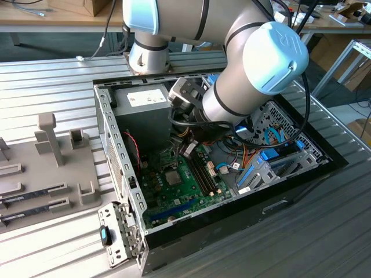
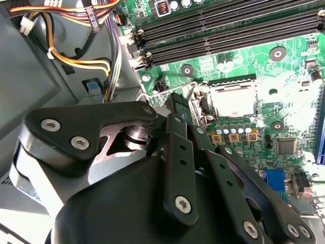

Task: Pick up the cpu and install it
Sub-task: 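Close the cpu cover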

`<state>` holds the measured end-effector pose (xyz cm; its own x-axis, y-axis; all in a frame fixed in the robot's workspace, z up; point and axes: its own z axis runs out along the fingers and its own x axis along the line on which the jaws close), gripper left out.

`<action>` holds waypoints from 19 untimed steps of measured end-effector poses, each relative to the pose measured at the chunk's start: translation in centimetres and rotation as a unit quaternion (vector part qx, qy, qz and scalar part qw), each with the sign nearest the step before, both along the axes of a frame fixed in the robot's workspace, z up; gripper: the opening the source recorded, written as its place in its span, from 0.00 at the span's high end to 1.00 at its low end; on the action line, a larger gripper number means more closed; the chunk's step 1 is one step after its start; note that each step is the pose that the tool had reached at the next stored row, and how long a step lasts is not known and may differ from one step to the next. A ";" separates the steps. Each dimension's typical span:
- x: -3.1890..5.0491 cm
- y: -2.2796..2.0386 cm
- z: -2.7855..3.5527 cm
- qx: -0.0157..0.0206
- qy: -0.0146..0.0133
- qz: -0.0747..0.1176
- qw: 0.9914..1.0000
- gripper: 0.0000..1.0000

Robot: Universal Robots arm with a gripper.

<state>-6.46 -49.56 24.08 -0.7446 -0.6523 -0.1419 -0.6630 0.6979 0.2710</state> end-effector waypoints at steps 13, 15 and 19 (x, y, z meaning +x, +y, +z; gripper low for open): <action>0.00 -0.32 0.37 0.010 0.000 0.005 1.000 0.89; 0.00 -0.33 0.47 0.011 0.000 0.006 1.000 0.89; 0.00 -0.34 0.53 0.012 0.000 0.007 1.000 0.89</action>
